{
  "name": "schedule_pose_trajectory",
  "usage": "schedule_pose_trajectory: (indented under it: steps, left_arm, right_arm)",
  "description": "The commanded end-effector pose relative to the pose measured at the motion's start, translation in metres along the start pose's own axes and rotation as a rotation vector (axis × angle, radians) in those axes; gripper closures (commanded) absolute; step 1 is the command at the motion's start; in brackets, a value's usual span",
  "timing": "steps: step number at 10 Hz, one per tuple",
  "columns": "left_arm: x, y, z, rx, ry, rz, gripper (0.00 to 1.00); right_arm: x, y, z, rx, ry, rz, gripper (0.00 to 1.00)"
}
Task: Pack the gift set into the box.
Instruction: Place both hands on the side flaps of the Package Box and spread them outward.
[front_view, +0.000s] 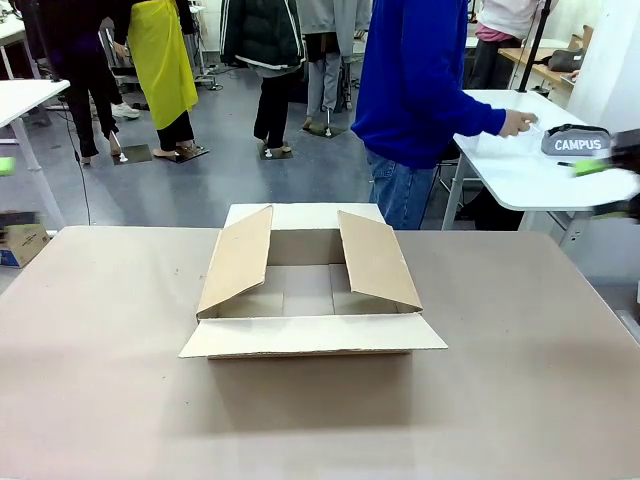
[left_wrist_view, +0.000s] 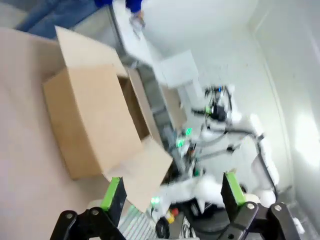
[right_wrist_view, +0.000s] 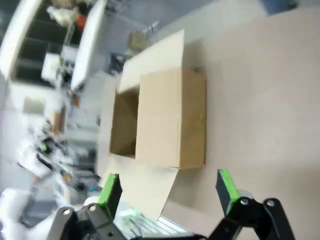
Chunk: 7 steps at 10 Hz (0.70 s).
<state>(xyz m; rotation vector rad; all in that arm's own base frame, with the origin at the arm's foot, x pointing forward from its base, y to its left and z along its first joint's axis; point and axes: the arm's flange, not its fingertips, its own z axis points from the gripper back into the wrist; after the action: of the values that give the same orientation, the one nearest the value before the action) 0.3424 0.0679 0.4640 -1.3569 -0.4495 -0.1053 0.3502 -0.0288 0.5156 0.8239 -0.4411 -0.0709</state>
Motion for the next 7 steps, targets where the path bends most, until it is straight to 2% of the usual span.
schedule_pose_trajectory:
  steps: [1,2,3,4,5,6,7]
  left_arm:
    - [0.018,-0.010,-0.064,0.055,0.181,-0.012,0.00]
    - [0.018,-0.004,-0.090,0.092,0.218,0.018,0.00]
    - [0.005,-0.018,-0.057,0.033,0.128,-0.011,0.00]
    - [0.005,-0.018,-0.057,0.033,0.128,-0.011,0.00]
    - [0.005,-0.018,-0.057,0.033,0.128,-0.011,0.00]
    - [0.005,-0.018,-0.057,0.033,0.128,-0.011,0.00]
    - [0.005,-0.018,-0.057,0.033,0.128,-0.011,0.00]
  right_arm:
    - [0.007,0.037,-0.072,-0.069,0.160,0.173,0.00]
    - [-0.004,0.050,-0.103,-0.108,0.201,0.253,0.00]
    - [-0.016,0.058,-0.119,-0.134,0.098,0.371,0.00]
    - [-0.026,0.059,-0.114,-0.185,-0.102,0.487,0.00]
    - [-0.035,0.056,-0.104,-0.182,-0.177,0.516,0.00]
    - [-0.023,0.078,-0.123,-0.150,0.111,0.378,0.00]
    - [-0.023,0.078,-0.123,-0.150,0.111,0.378,0.00]
